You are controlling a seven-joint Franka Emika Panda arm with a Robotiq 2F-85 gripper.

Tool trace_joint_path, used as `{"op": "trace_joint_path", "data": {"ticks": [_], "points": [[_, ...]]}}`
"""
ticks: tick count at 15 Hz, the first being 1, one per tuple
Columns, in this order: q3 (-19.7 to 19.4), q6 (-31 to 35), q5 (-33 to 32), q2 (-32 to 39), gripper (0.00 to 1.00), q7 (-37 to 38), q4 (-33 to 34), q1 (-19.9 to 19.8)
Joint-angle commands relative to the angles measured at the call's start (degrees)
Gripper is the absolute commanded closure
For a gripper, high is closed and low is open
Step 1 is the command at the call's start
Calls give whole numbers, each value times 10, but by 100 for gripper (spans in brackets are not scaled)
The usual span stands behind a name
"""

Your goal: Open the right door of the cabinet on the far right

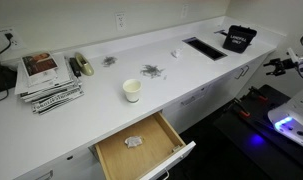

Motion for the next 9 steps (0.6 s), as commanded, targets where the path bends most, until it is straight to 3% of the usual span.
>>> {"op": "trace_joint_path", "data": {"ticks": [1,5,9], "points": [[17,-11,78,43,0,42,24,-21],[33,-33,171,89,0,48,39,-38],[37,-109,183,130,0,80,62,-53]]}}
